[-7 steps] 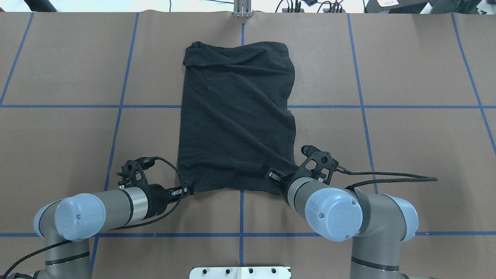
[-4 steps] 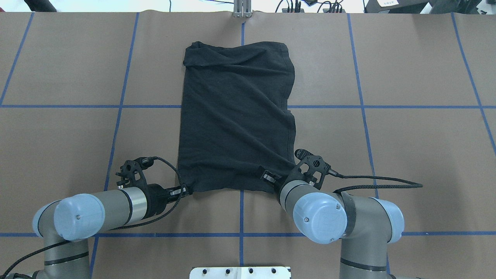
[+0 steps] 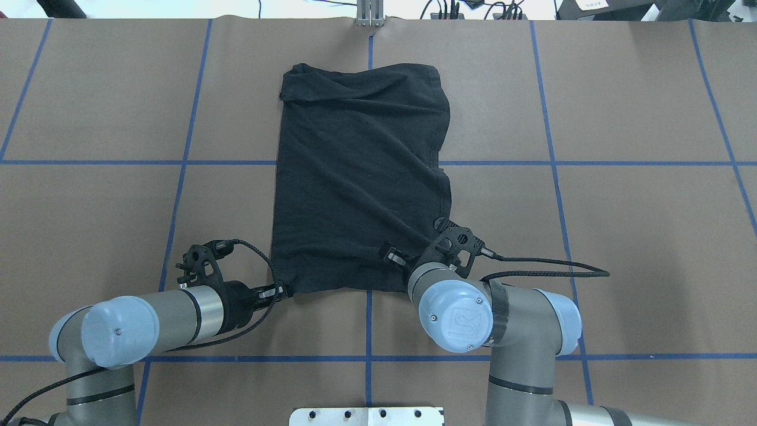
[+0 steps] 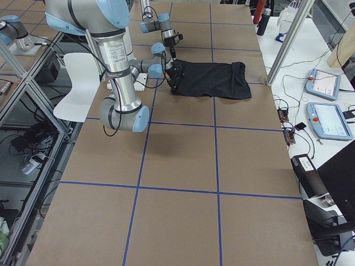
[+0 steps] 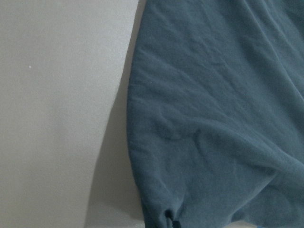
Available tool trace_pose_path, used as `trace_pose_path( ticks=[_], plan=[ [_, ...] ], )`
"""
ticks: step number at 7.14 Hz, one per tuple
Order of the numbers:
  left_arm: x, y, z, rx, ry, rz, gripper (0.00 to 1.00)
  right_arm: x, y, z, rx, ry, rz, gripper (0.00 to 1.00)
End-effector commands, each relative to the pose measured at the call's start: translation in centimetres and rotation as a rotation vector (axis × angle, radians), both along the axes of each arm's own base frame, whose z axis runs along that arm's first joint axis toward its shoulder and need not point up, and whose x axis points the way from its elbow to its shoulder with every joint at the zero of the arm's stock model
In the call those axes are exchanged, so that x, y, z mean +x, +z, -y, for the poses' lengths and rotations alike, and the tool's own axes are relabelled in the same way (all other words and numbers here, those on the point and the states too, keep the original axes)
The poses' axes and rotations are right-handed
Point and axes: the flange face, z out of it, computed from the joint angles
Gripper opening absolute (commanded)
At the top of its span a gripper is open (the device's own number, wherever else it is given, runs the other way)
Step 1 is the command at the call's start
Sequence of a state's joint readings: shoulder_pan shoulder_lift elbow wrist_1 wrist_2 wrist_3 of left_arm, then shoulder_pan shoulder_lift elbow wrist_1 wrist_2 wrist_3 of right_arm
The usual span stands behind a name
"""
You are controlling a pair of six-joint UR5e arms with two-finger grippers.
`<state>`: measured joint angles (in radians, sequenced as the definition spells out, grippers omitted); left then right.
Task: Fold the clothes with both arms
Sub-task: 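Grasp the near shirt corners with both grippers, right gripper adjusting inward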
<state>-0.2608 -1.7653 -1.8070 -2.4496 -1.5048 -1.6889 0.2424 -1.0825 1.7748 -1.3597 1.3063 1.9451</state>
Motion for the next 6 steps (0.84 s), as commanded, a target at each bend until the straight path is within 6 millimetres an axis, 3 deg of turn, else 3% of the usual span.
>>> trace_pose_path(
  ticks=[1,3,4,6],
  plan=[
    [0.0,-0.1,0.0,0.001,0.0,-0.002,0.0,-0.4,0.8,0.5,0.002,0.001,-0.023,0.95],
    [0.1,-0.2,0.0,0.001,0.002,-0.004,0.0,-1.7,0.3,1.3,-0.001,0.009,-0.027,0.95],
    [0.1,-0.3,0.0,0.0,0.004,-0.005,0.0,-1.7,0.0,1.4,-0.006,0.015,-0.02,0.85],
    [0.2,-0.4,0.0,0.001,0.006,-0.008,0.0,-1.8,-0.2,1.4,-0.005,0.015,-0.017,0.76]
  ],
)
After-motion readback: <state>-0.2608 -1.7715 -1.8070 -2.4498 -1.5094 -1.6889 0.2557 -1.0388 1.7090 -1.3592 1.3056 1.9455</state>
